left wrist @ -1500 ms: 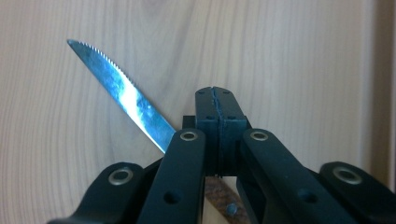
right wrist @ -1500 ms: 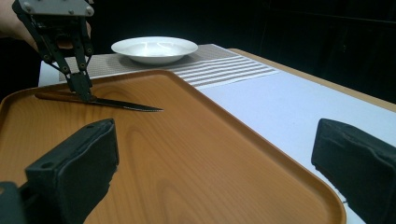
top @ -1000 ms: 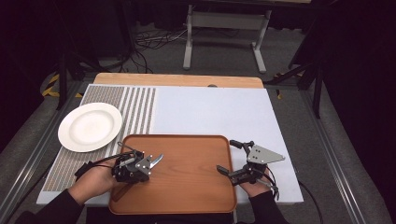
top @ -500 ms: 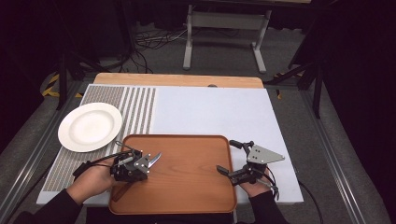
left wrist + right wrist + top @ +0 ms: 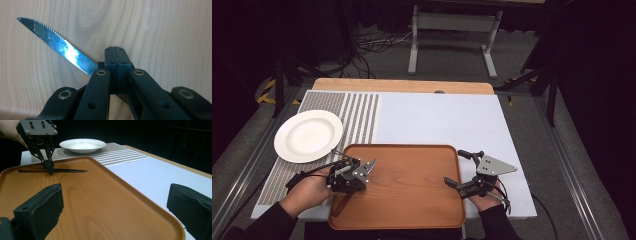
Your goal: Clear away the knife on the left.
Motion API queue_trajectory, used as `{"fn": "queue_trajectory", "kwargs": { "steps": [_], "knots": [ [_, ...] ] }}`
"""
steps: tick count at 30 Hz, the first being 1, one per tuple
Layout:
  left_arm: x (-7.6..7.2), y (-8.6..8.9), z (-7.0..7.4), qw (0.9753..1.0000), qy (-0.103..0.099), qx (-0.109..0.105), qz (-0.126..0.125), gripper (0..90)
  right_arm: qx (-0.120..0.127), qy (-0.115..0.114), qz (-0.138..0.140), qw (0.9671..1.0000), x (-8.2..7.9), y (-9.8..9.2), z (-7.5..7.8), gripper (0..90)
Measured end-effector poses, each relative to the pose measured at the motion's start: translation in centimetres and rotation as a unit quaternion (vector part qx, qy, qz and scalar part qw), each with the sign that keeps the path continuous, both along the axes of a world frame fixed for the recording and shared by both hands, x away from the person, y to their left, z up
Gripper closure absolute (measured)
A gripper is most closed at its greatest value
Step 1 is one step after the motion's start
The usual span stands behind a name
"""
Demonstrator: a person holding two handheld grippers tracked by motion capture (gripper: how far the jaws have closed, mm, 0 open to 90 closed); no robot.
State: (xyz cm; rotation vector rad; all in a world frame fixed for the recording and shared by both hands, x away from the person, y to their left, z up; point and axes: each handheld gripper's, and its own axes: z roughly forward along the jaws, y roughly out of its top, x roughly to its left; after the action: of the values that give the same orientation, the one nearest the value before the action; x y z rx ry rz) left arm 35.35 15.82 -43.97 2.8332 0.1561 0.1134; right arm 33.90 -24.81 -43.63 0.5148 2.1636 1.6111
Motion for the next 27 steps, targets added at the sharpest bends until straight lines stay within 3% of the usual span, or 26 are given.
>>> {"fn": "queue_trajectory", "kwargs": {
  "steps": [27],
  "knots": [
    [1.1,2.3,-0.1,0.9989,0.011,-0.002,0.046,90.0,0.004,0.000,-0.002,1.0000,0.1,-0.1,0.0,1.5]
  ]
}}
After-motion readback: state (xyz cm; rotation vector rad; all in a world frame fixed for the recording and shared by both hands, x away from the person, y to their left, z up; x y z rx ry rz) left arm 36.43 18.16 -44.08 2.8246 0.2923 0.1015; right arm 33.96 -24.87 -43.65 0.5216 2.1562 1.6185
